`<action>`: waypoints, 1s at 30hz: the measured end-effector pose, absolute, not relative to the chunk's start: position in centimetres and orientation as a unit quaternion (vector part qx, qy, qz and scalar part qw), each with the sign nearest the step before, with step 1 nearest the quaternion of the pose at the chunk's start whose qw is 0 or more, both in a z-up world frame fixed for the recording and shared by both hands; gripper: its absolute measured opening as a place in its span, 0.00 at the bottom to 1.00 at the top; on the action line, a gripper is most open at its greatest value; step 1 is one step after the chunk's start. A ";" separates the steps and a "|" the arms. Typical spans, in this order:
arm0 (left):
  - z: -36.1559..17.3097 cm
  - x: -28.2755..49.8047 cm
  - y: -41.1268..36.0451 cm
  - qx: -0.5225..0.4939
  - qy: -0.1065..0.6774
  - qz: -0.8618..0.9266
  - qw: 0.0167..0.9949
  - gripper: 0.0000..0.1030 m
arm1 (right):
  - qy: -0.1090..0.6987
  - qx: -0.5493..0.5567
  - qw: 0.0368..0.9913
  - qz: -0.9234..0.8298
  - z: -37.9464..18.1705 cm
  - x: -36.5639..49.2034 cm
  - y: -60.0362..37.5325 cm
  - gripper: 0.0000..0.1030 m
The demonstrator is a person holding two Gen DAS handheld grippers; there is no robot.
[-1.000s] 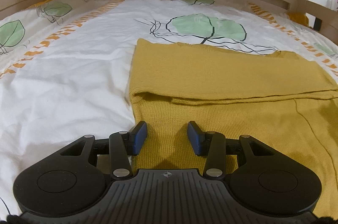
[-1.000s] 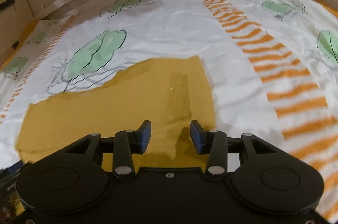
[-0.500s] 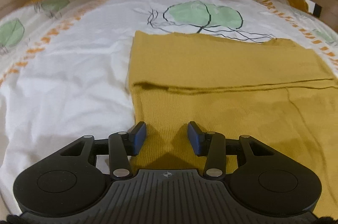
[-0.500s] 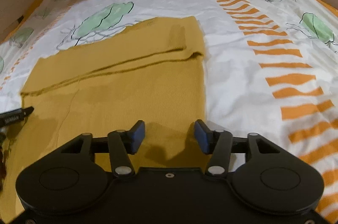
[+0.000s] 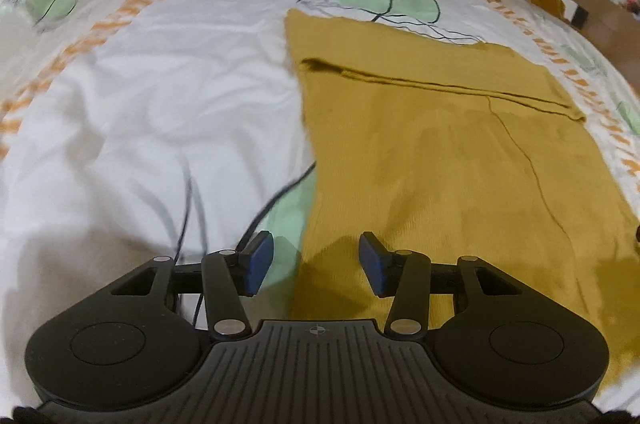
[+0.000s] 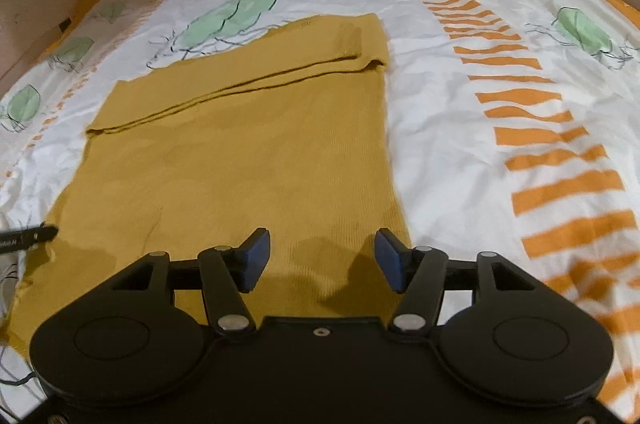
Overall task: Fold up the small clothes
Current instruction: 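Move both tools down to the sweater hem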
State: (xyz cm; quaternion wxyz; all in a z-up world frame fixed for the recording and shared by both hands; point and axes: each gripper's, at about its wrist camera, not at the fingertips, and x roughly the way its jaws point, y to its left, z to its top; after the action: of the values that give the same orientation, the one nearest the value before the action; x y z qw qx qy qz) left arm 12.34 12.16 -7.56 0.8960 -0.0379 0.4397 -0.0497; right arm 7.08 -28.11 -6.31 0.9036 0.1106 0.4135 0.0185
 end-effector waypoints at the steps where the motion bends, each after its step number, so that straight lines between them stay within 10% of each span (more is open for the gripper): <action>1: -7.3 11.7 12.4 -0.044 0.439 -0.047 0.896 0.45 | 0.409 0.113 0.905 0.018 -6.1 6.5 -28.2 0.62; 30: -8.2 3.6 10.3 0.022 0.452 -0.064 0.890 0.49 | 0.390 0.130 0.912 -0.006 -5.6 -1.1 -29.7 0.84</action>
State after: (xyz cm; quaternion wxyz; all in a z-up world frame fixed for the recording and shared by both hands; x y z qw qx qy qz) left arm 3.61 10.33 -8.16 0.8896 0.0218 0.4517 -0.0638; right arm -1.12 -29.72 -5.58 0.9118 0.1299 0.3895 -0.0061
